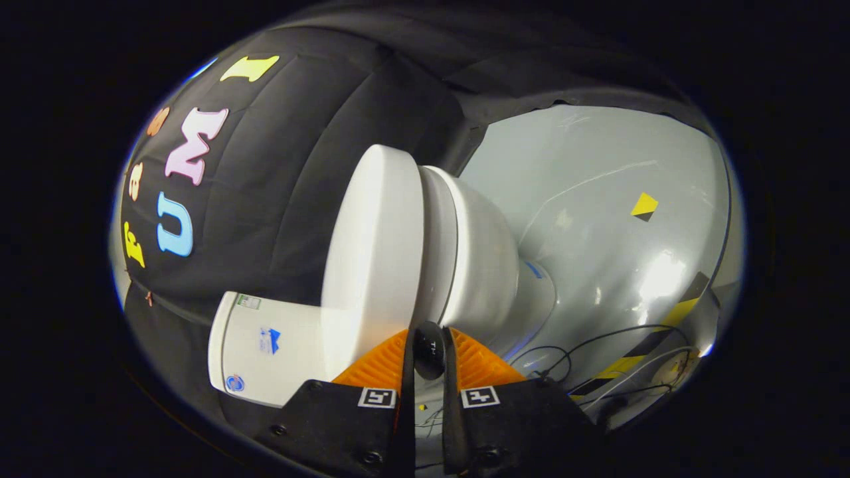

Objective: Open the toilet lid.

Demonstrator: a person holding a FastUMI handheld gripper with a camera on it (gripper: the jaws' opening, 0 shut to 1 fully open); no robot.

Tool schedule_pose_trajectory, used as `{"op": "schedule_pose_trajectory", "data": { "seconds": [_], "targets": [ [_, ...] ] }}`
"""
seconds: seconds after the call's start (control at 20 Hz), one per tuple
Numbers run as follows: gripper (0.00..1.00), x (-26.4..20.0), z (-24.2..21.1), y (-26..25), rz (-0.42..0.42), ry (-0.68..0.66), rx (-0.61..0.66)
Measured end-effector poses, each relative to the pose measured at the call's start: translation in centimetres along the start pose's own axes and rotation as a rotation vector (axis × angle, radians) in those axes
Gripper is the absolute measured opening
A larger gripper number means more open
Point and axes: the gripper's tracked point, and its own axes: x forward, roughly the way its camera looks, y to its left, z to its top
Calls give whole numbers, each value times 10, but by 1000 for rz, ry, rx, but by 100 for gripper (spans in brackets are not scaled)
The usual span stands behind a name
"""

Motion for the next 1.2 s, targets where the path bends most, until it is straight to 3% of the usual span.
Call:
{"op": "schedule_pose_trajectory", "data": {
  "seconds": [0.1,0.15,0.35,0.6,0.95,1.2],
  "targets": [
    [21,14,7,6,29,-33,3],
    [5,4,-3,9,10,-17,-26],
    [5,-4,2,12,-4,-20,-40],
    [5,-19,8,39,-45,-39,-191],
    [5,-54,11,129,-5,-114,-362],
    [5,-73,-8,198,14,-159,-584]
  ]
}}
